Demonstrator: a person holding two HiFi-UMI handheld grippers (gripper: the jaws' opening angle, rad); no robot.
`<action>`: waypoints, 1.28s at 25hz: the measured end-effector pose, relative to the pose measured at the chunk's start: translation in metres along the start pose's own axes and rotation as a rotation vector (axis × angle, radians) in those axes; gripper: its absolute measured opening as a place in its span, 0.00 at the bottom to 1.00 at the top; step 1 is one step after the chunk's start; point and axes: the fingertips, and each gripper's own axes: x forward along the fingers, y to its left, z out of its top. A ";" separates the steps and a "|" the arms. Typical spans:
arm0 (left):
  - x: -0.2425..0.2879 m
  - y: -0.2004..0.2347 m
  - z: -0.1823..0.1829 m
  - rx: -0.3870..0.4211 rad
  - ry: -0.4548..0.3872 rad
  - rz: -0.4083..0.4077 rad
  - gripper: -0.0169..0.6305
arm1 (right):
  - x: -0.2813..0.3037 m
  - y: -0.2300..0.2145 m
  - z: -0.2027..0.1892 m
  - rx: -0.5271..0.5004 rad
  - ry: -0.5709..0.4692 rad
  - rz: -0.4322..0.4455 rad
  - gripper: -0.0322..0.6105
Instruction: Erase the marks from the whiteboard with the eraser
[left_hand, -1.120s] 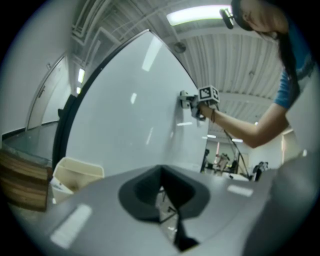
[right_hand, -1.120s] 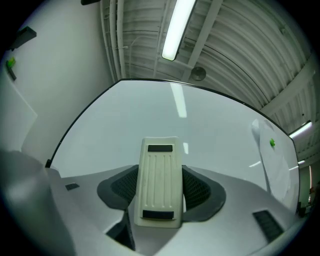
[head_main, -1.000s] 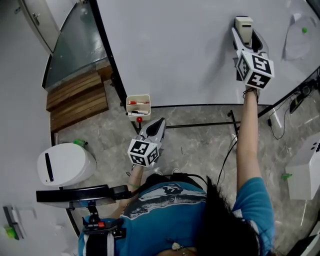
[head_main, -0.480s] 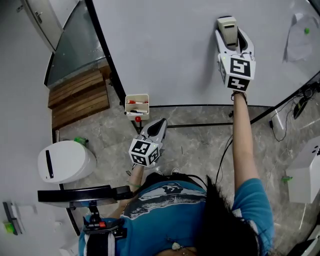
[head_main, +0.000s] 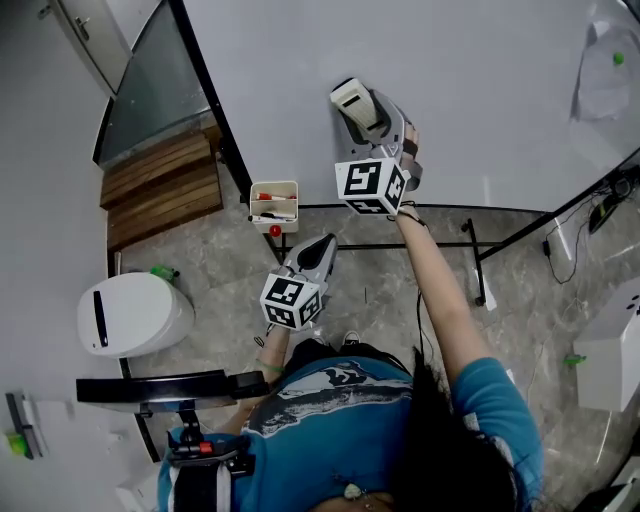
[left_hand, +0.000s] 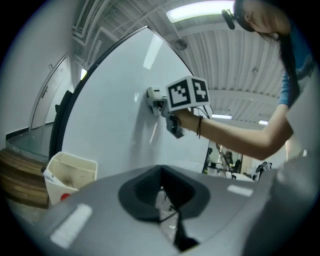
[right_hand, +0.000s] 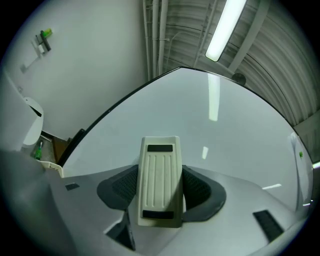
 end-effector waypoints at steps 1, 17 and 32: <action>0.000 0.001 -0.001 -0.002 0.000 0.004 0.03 | 0.002 0.013 -0.002 -0.006 0.005 0.017 0.46; 0.001 0.014 0.001 -0.004 0.003 0.048 0.03 | -0.004 -0.022 -0.019 0.052 0.040 0.010 0.46; 0.019 -0.018 0.002 0.022 0.026 -0.040 0.03 | -0.046 -0.248 -0.056 0.222 0.082 -0.172 0.46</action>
